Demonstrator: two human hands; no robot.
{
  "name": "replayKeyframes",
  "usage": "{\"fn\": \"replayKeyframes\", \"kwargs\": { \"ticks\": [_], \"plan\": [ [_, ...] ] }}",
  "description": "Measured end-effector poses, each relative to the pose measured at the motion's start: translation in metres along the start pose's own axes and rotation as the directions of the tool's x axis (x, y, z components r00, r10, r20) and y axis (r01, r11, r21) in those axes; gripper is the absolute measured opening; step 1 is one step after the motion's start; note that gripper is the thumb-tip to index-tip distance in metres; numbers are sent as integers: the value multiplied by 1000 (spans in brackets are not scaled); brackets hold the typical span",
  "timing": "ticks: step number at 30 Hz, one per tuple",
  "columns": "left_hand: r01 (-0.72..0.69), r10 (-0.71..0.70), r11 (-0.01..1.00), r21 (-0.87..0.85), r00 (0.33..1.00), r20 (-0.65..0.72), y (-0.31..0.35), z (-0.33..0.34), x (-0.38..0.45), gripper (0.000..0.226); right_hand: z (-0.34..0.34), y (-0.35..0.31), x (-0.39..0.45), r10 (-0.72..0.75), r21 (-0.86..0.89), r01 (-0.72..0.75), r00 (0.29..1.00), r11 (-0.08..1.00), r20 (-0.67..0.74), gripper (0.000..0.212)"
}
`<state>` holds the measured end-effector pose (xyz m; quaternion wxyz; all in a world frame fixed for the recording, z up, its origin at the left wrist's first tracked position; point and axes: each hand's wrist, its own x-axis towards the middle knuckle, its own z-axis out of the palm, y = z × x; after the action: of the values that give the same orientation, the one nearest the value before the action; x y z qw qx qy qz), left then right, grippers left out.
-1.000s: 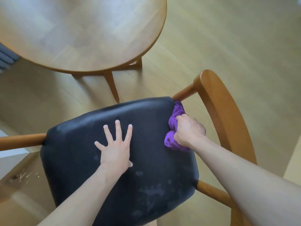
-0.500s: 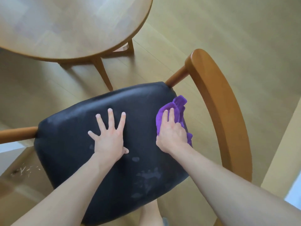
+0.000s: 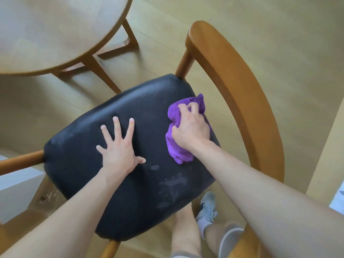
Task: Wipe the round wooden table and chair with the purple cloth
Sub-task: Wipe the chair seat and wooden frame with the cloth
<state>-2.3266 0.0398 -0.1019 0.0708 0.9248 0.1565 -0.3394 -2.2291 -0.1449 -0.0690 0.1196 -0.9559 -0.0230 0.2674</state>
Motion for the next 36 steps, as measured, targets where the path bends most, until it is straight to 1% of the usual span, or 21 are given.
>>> {"fn": "replayKeyframes", "kwargs": {
  "ticks": [2,4,7,9,10,11,12,14,15,16,17,18,20,22,23,25,27,29,31,33,36],
  "plan": [
    [1,-1,1000,9,1000,-5,-2,-2,0,144,21,-7,-15,-59,-81,67,993,994,101,49],
    [-7,7,999,38,1000,-14,-3,-4,0,144,43,-3,-50,-169,-133,200,961,971,218,55],
    [-24,26,997,70,999,-28,-6,-6,0,146,64,15,-102,-299,-139,404,831,904,469,53],
    [-24,27,997,76,999,-27,-8,-6,1,147,63,24,-114,-284,-119,435,747,892,601,39],
    [-19,21,998,65,999,-27,-8,-5,1,148,57,26,-113,-264,-115,426,728,898,633,30],
    [-13,14,999,47,1000,-22,-7,-5,1,147,51,27,-110,-244,-109,397,734,911,634,24],
    [-6,7,1000,22,1000,-13,-7,-6,0,146,44,26,-105,-235,-90,356,765,930,599,20],
    [0,1,997,-71,1000,8,-10,-7,-2,137,33,20,-91,-274,-22,309,873,951,404,22],
    [2,-1,989,-145,1000,7,-12,-7,-6,129,31,14,-83,-305,17,314,907,949,291,25],
    [9,-12,975,-223,1000,-15,-15,-4,-13,121,30,7,-76,-336,56,331,918,942,210,32],
    [31,-47,958,-287,998,-51,-17,1,-23,113,34,-1,-71,-366,77,358,910,930,193,42],
    [73,-107,939,-336,991,-86,-19,10,-35,106,40,-9,-69,-395,70,390,889,918,233,54],
    [212,-282,882,-422,953,-111,-18,38,-64,99,60,-14,-77,-459,-32,500,817,866,349,75],
    [384,-466,774,-503,884,-43,-6,67,-99,99,78,1,-98,-559,-128,673,692,729,457,82],
    [458,-534,711,-534,845,16,4,79,-116,100,82,14,-106,-596,-139,753,607,644,526,78],
    [571,-607,601,-559,781,144,26,95,-144,101,78,40,-113,-593,-125,851,452,509,666,60],
    [633,-635,518,-575,735,238,53,105,-159,100,62,60,-105,-524,-136,898,361,418,771,40],
    [657,-651,444,-610,704,285,79,110,-164,97,45,64,-89,-443,-197,913,352,358,824,17],
    [652,-647,385,-653,695,313,101,110,-163,92,31,58,-74,-429,-245,897,398,368,811,7],
    [630,-610,333,-702,712,349,113,106,-161,83,27,48,-66,-519,-240,889,428,391,740,10],
    [571,-529,338,-748,773,351,117,91,-174,61,38,33,-72,-686,-118,923,352,365,637,25]
  ]
}}
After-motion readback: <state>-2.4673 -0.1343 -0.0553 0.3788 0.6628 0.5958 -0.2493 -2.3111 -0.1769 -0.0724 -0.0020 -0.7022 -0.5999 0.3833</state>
